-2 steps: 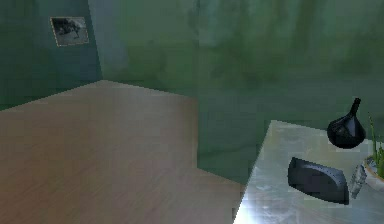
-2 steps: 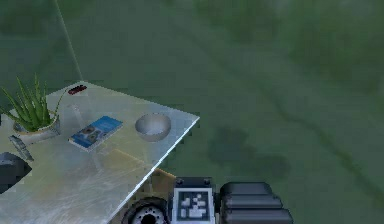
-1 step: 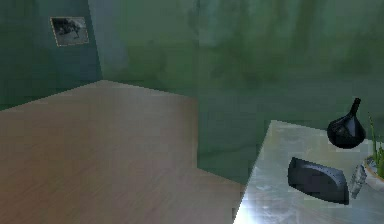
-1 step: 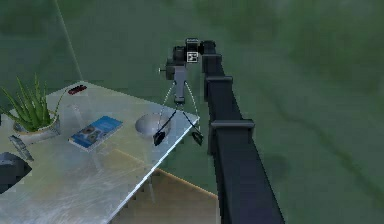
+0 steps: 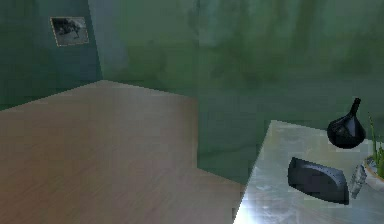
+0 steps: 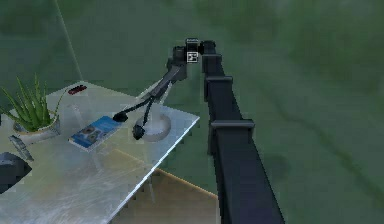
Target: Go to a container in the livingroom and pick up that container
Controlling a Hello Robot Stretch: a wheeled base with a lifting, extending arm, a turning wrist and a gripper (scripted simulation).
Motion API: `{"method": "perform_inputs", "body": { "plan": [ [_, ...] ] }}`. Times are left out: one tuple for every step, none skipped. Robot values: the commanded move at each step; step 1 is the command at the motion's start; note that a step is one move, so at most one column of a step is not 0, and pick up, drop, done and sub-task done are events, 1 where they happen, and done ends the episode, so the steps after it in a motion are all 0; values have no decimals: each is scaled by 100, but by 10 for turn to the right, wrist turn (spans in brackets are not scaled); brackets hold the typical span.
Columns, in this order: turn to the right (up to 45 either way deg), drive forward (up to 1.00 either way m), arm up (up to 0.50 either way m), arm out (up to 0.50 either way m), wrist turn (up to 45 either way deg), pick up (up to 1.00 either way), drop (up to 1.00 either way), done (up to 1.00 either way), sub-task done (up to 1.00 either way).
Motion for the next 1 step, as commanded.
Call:
{"method": "perform_inputs", "body": {
  "plan": [
    [0, 0, 0, 0, 450, 0, 0, 0, 0]
  ]
}}
